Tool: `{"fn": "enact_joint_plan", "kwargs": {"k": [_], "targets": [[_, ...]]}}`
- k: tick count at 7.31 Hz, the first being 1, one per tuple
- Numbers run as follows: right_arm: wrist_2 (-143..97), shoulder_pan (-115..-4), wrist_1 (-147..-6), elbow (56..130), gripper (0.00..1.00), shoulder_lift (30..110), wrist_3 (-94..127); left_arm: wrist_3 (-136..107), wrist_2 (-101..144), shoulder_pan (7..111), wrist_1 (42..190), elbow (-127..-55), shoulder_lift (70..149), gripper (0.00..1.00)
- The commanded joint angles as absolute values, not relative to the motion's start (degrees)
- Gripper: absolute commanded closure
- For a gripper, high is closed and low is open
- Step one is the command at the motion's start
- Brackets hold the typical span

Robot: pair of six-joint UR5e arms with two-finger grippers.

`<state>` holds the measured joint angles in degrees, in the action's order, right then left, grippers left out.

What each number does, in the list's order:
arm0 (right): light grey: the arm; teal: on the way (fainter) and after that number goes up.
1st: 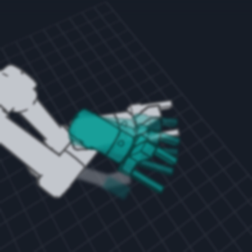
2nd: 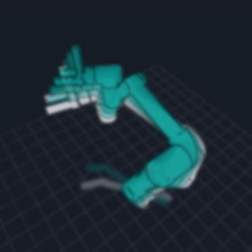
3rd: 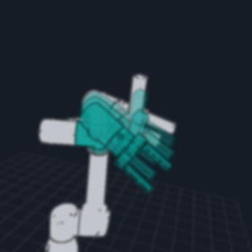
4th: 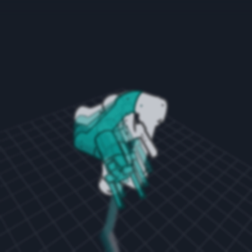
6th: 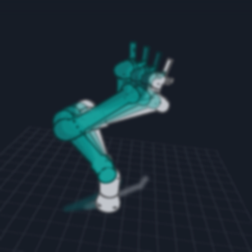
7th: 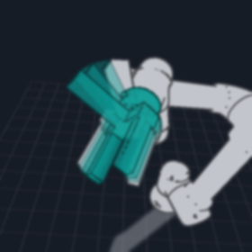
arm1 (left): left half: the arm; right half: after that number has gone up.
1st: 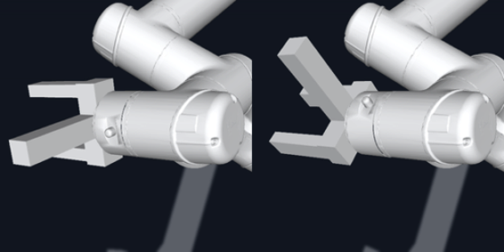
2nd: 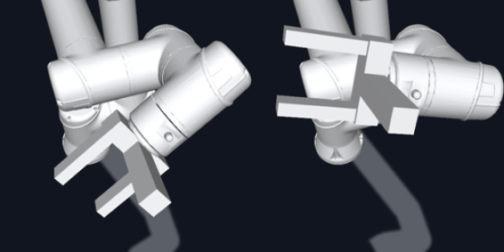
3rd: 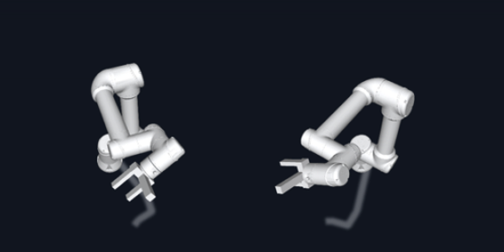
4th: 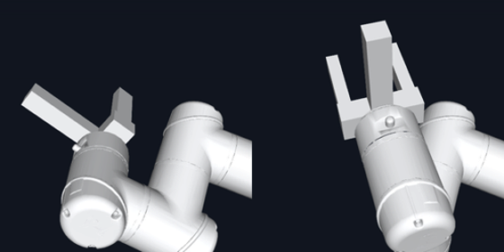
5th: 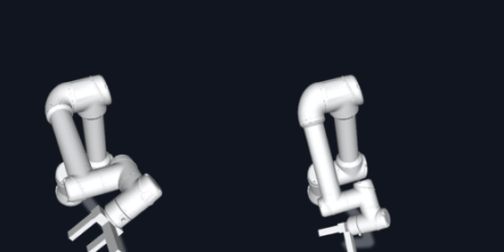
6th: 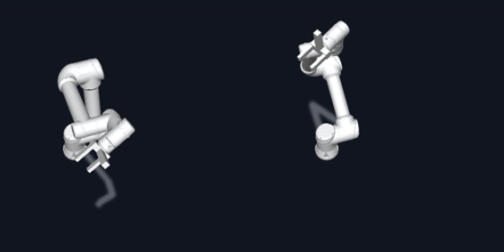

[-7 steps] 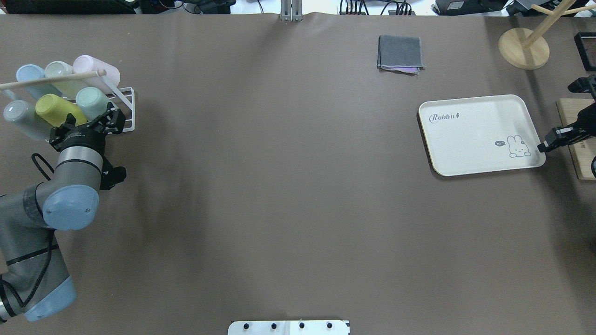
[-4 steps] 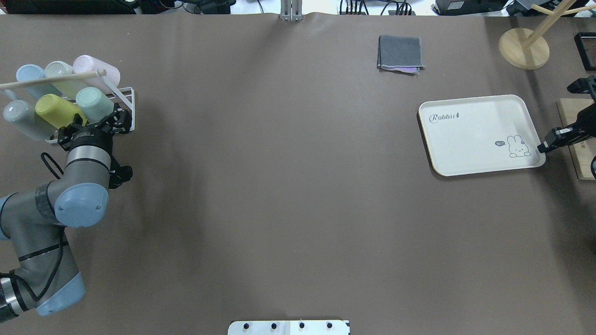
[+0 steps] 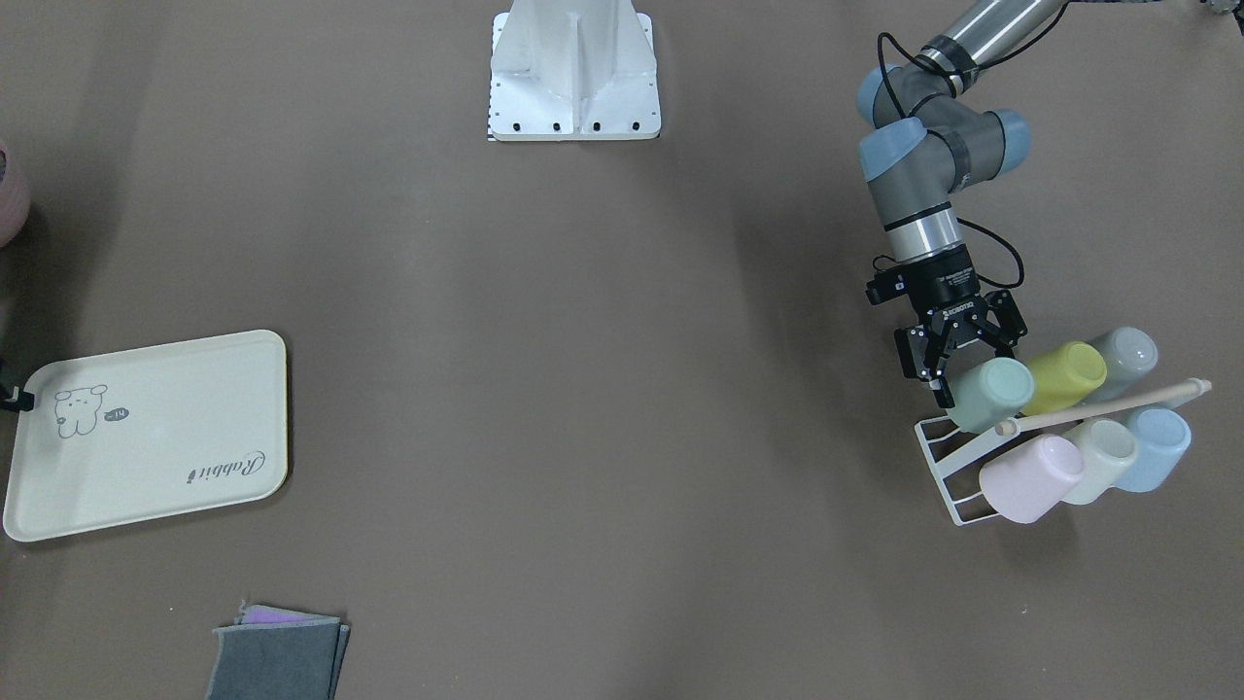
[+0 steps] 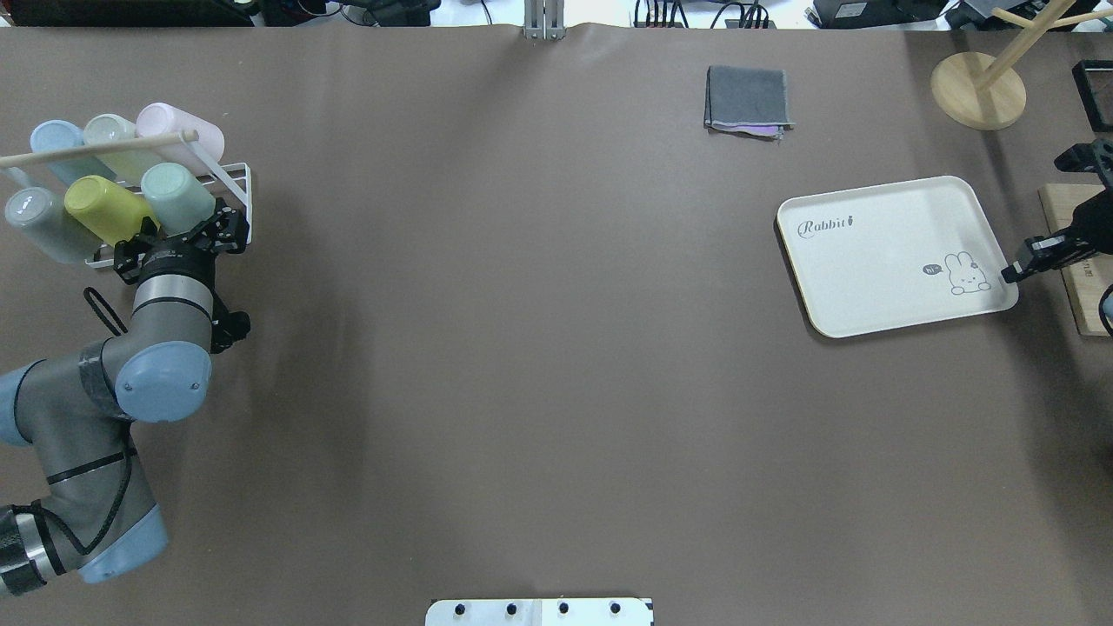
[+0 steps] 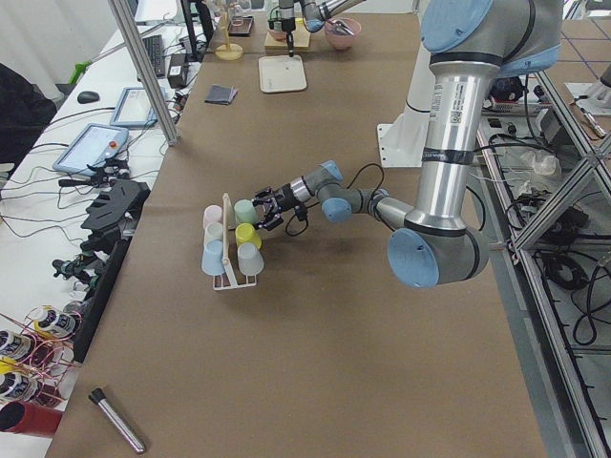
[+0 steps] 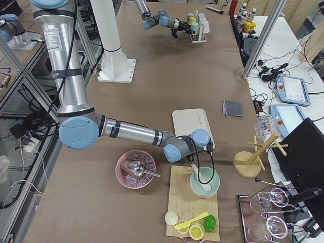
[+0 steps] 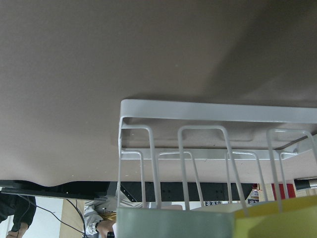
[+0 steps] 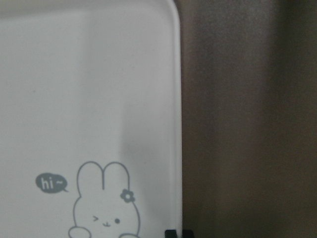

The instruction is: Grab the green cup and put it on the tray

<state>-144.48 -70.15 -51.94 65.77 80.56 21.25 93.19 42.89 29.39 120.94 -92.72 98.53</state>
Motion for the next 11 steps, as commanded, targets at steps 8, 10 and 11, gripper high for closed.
{"fn": "enact_joint_plan", "kwargs": {"k": [8, 10, 11], "targets": [[-143.64, -61.64, -52.47, 81.72, 1.0, 70.69, 55.38, 95.72, 40.43, 29.44, 121.29, -92.37, 98.97, 0.01], [-133.03, -53.13, -62.58, 90.21, 1.0, 66.9, 65.38, 96.24, 40.43, 29.53, 123.47, -92.2, 98.53, 0.05], [-126.63, -48.39, -72.58, 94.53, 1.0, 63.58, 65.56, 96.5, 40.52, 29.44, 123.49, -92.28, 98.61, 0.13]]}}
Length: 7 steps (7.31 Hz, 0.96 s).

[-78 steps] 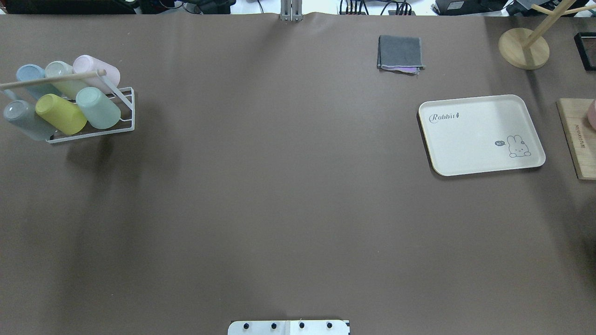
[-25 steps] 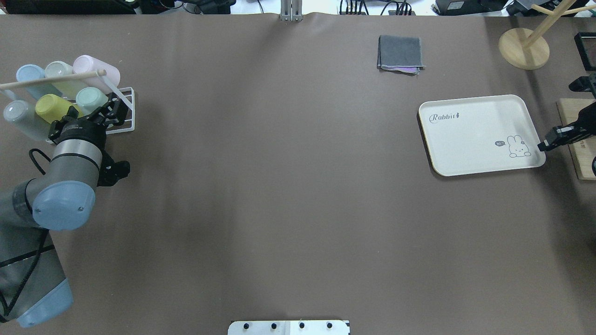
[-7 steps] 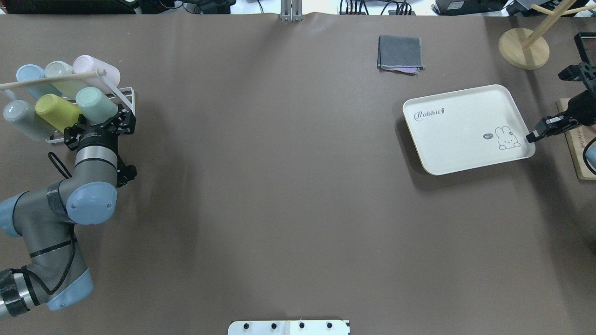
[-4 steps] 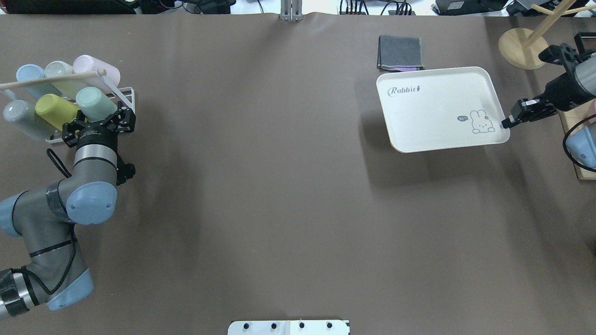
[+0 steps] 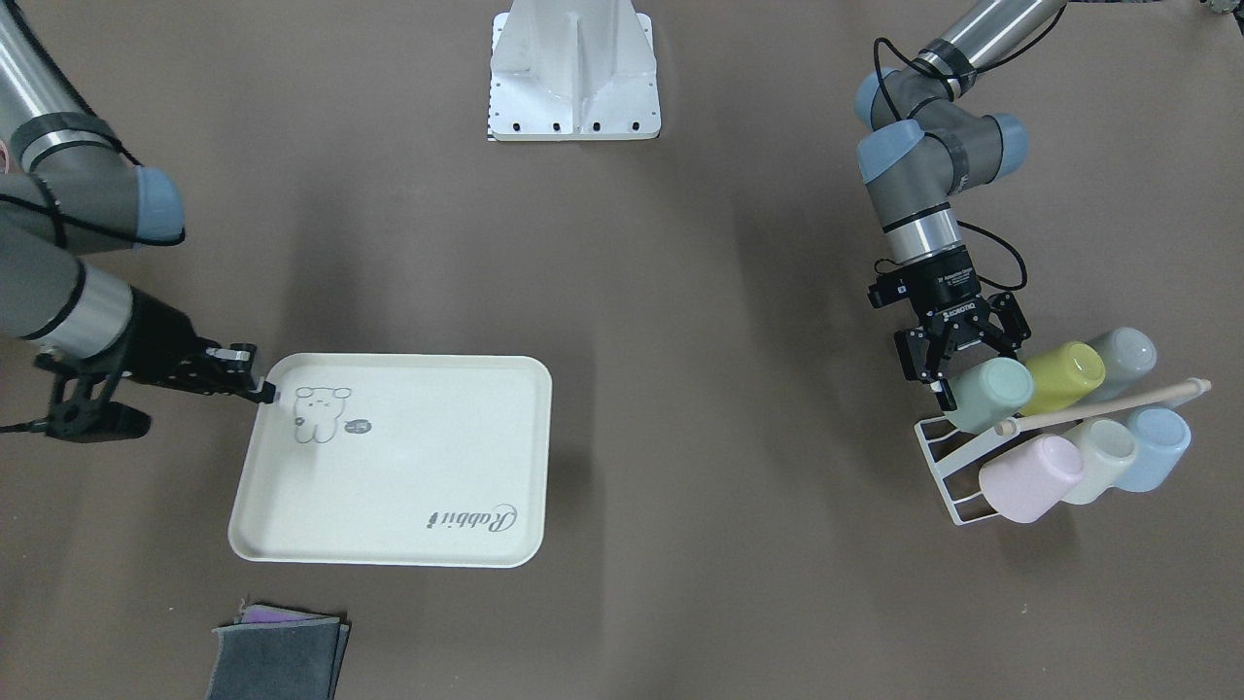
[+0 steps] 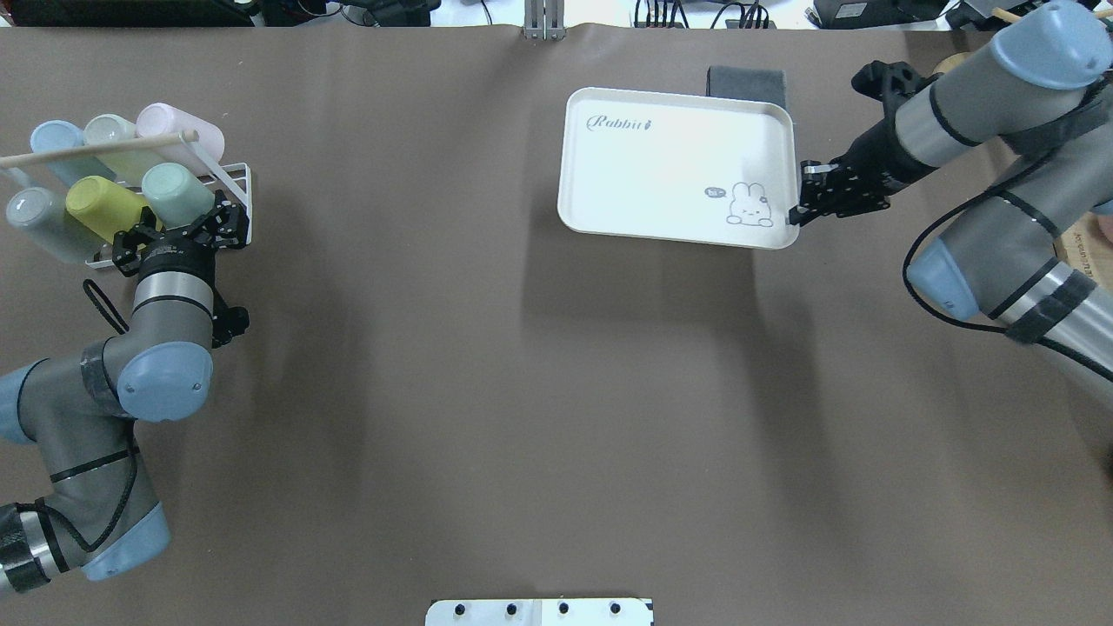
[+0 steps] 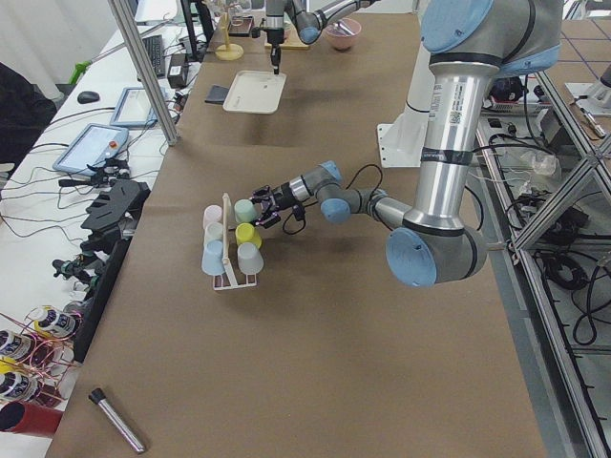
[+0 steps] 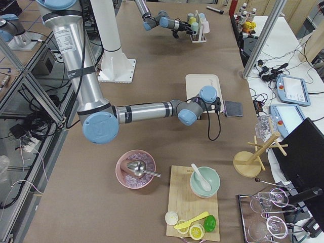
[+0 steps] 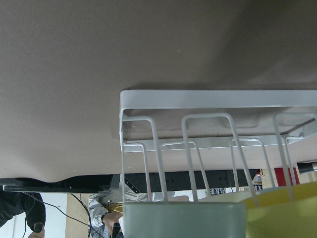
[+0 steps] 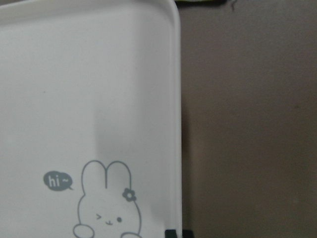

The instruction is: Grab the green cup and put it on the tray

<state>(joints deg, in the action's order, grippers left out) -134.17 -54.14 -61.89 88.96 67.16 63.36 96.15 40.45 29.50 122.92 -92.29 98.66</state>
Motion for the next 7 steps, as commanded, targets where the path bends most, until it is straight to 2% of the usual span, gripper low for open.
{"fn": "enact_joint_plan", "kwargs": {"k": [1, 2, 4, 5, 7], "targets": [[-121.6, -43.73, -75.73, 96.48, 1.0, 62.15, 67.22, 96.68, 40.52, 29.44, 123.49, -92.2, 98.87, 0.38], [-118.51, -40.11, -75.5, 96.94, 1.0, 62.05, 70.72, 96.77, 40.52, 29.44, 123.49, -92.37, 98.88, 0.64], [-115.14, -34.47, -70.88, 96.6, 1.0, 62.48, 69.45, 96.94, 40.43, 29.62, 123.57, -93.68, 98.44, 0.86], [-117.14, -34.63, -66.23, 96.42, 1.0, 64.75, 65.95, 98.42, 40.43, 29.79, 123.92, -94.56, 98.35, 0.94], [-121.45, -36.73, -63.47, 93.36, 1.0, 65.3, 61.72, 99.31, 37.55, 29.97, 125.67, -96.93, 96.17, 0.96]]}}
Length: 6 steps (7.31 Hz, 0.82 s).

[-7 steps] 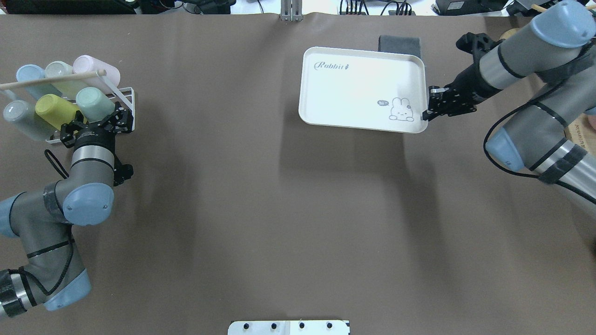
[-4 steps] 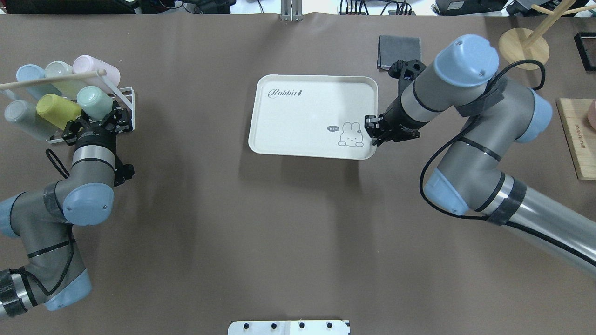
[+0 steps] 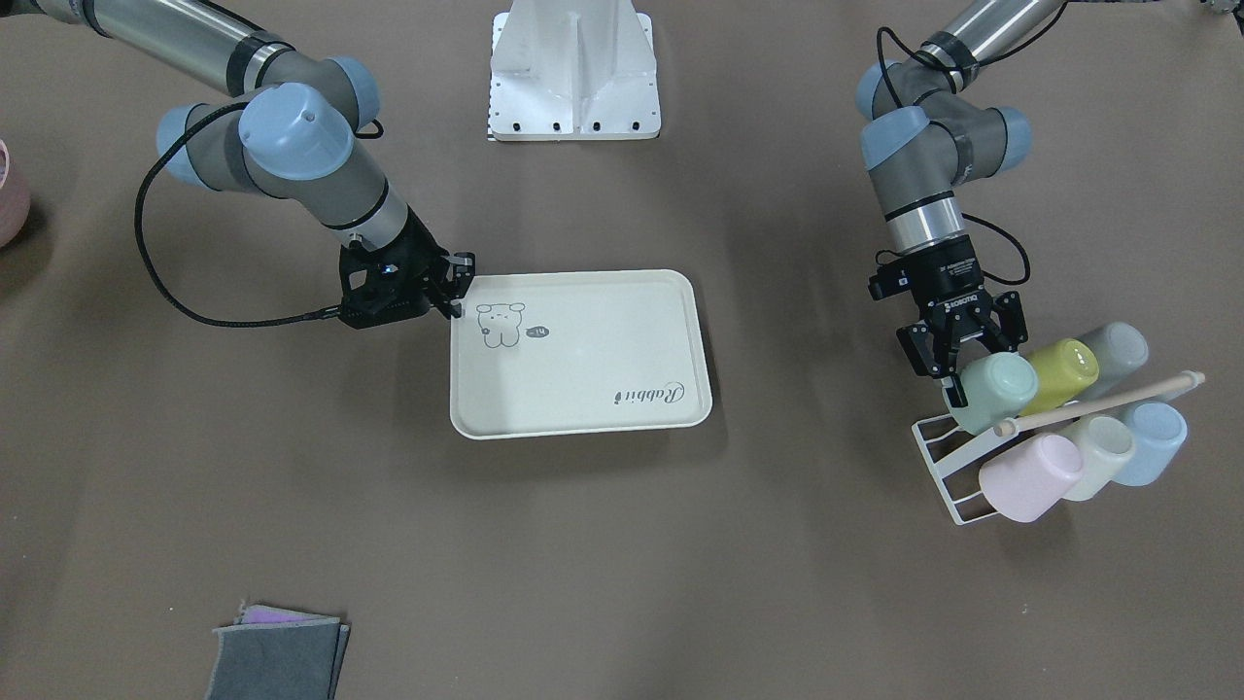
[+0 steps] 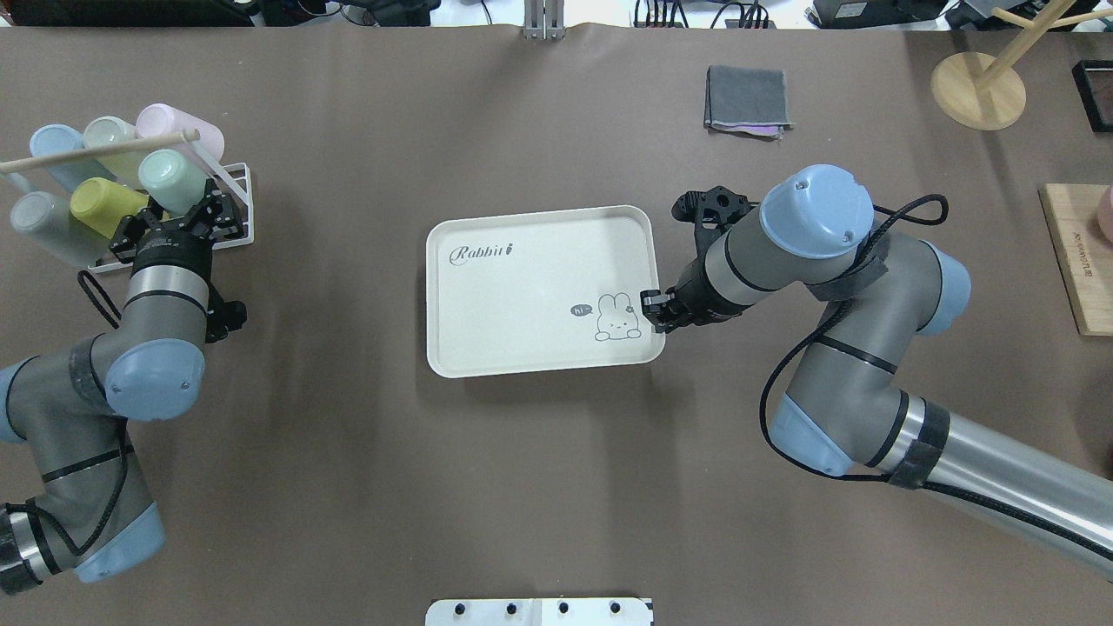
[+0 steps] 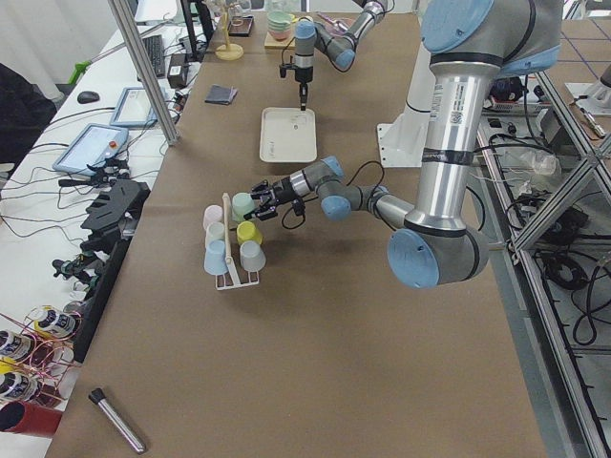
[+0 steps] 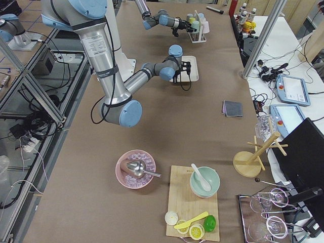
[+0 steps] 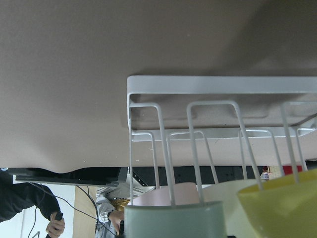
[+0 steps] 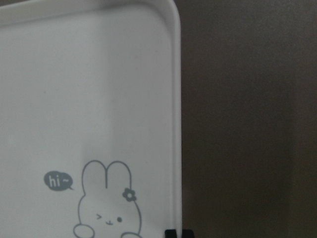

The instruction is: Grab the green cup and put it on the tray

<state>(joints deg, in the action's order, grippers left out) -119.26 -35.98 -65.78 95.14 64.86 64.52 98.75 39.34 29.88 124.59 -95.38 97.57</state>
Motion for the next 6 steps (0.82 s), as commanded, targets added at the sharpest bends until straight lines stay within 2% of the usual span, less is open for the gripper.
{"fn": "enact_joint_plan", "kwargs": {"k": [1, 6], "targets": [[-121.55, -36.91, -62.67, 91.86, 1.0, 65.13, 61.7, 99.32, 37.44, 29.97, 126.38, -97.9, 94.85, 0.96], [-121.46, -36.83, -62.75, 89.12, 1.0, 61.79, 63.28, 106.07, 34.19, 30.06, 135.17, -99.14, 93.78, 0.96]]}}
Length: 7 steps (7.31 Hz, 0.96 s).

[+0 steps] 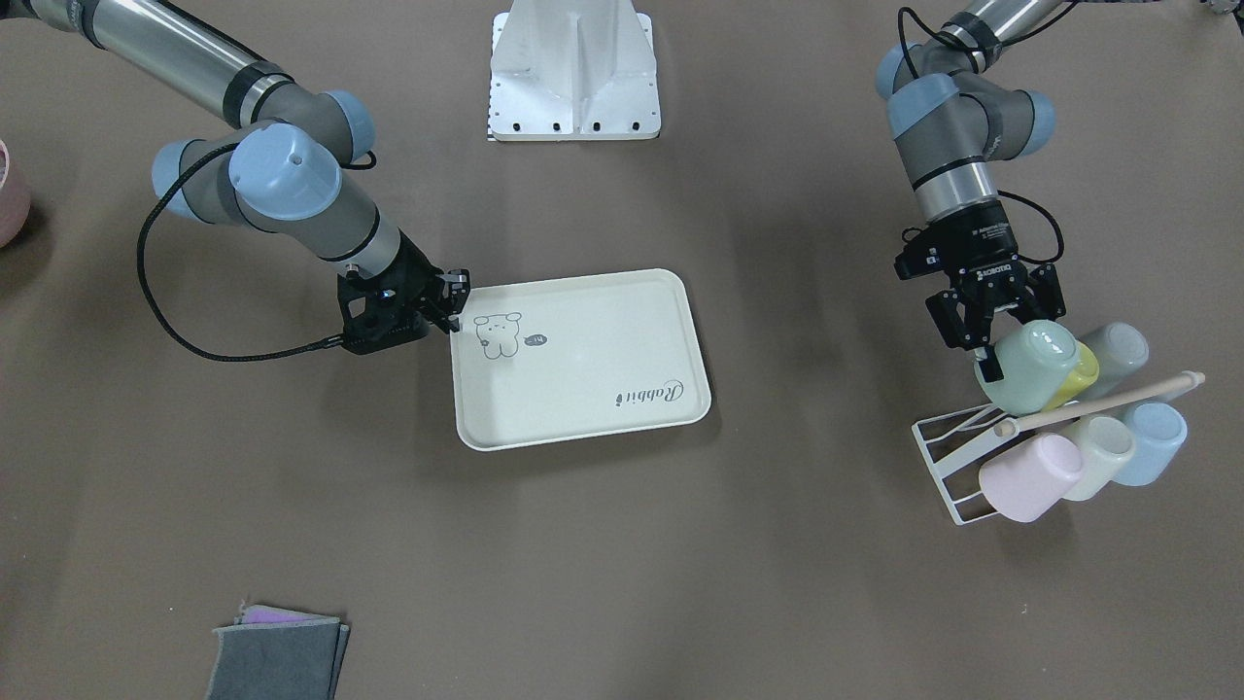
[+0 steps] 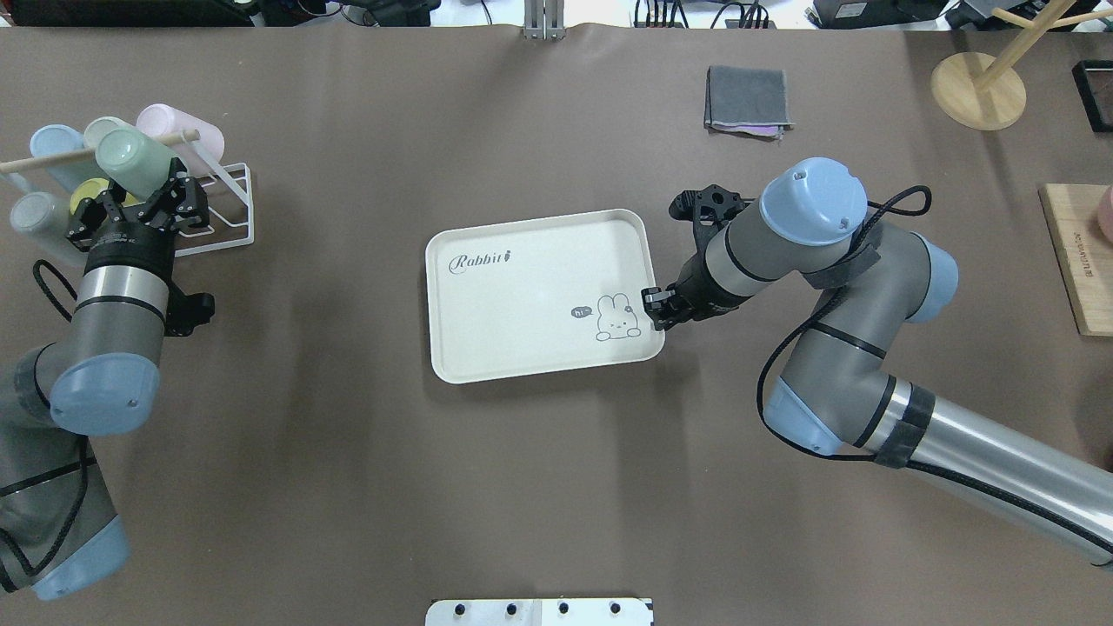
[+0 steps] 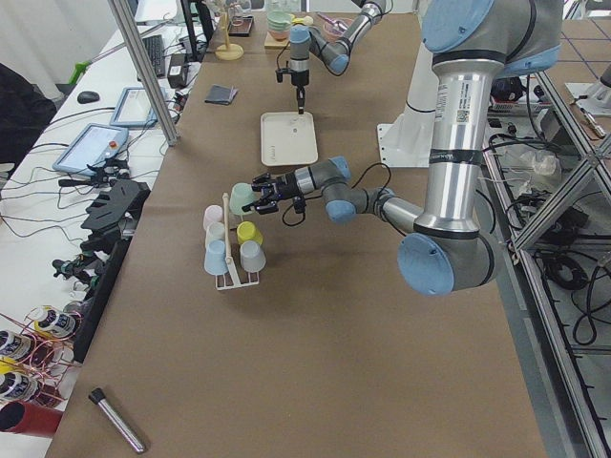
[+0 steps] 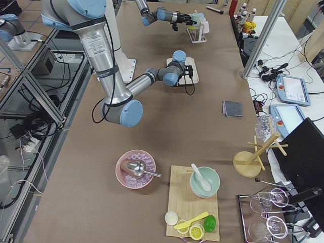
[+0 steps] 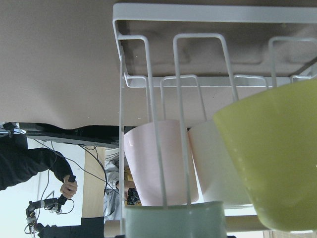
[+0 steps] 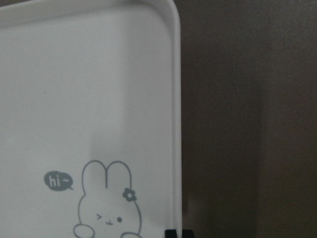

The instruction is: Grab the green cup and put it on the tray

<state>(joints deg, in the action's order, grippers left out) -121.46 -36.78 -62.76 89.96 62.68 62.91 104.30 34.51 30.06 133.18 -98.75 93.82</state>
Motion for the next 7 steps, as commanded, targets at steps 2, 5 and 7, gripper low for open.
{"fn": "enact_joint_plan", "kwargs": {"k": [2, 5, 7], "targets": [[-121.38, -36.65, -62.84, 89.03, 1.0, 61.79, 64.33, 106.43, 30.0, 30.15, 135.44, -103.24, 91.25, 0.96], [-121.03, -36.04, -62.67, 88.59, 1.0, 61.79, 65.21, 105.65, 30.32, 30.06, 150.77, -106.25, 89.3, 0.96], [-120.94, -35.95, -62.67, 88.51, 1.0, 61.87, 65.3, 92.47, 33.99, 29.71, 156.26, -106.26, 89.91, 0.96]]}}
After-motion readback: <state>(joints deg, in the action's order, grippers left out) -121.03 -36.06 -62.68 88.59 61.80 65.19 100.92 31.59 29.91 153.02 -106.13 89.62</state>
